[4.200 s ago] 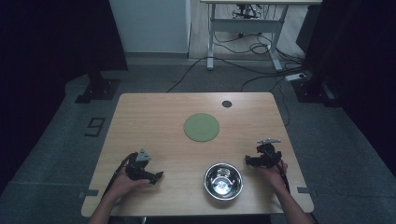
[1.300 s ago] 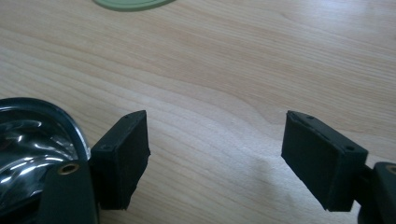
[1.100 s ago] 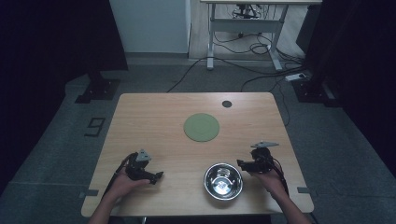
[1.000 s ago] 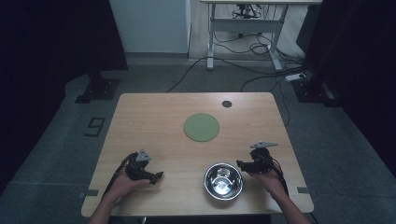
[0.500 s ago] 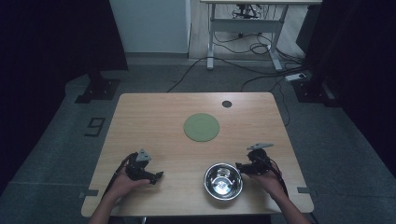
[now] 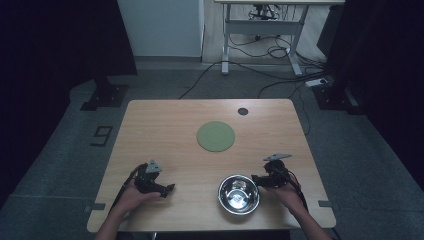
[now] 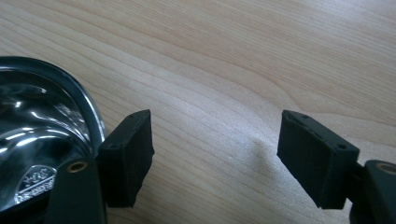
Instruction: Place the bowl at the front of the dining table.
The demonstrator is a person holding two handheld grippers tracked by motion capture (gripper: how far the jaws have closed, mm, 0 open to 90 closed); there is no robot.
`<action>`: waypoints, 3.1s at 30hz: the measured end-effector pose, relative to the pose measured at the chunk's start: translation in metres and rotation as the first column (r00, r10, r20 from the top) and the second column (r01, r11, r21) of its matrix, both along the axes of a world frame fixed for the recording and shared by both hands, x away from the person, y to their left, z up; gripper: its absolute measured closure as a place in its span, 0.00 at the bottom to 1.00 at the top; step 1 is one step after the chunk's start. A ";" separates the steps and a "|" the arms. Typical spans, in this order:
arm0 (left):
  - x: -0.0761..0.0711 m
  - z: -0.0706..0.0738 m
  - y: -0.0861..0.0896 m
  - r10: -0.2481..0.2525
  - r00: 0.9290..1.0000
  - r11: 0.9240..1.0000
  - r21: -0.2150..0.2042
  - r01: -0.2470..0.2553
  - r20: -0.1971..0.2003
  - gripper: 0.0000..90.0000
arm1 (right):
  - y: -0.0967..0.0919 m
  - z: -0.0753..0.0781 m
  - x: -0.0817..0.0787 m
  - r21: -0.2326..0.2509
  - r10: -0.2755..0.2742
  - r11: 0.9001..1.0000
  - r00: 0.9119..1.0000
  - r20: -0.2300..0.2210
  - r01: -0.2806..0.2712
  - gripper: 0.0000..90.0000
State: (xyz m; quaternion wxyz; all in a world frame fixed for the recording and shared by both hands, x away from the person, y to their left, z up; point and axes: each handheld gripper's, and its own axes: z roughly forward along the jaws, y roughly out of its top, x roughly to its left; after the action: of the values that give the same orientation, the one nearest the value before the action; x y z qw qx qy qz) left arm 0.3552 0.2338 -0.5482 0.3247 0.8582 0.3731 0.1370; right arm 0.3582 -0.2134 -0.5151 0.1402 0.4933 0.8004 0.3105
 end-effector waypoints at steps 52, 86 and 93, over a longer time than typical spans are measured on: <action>0.000 0.000 0.000 0.000 1.000 1.000 0.000 0.000 0.000 0.00 | 0.025 0.000 -0.013 0.024 0.112 0.993 0.993 -0.021 -0.111 0.32; 0.000 0.000 0.000 0.001 1.000 1.000 0.000 -0.001 0.000 0.00 | 0.030 -0.013 -0.005 0.092 0.211 0.976 0.962 -0.171 -0.198 0.88; 0.000 0.000 0.000 0.001 1.000 1.000 0.000 -0.001 0.000 0.00 | 0.022 -0.010 -0.002 0.194 0.200 0.967 0.962 -0.184 -0.164 0.96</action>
State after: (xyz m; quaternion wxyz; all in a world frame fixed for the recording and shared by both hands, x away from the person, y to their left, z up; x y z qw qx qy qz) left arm 0.3551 0.2338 -0.5482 0.3247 0.8581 0.3735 0.1371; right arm 0.3564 -0.1918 -0.5256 -0.0156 0.4568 0.8218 0.3402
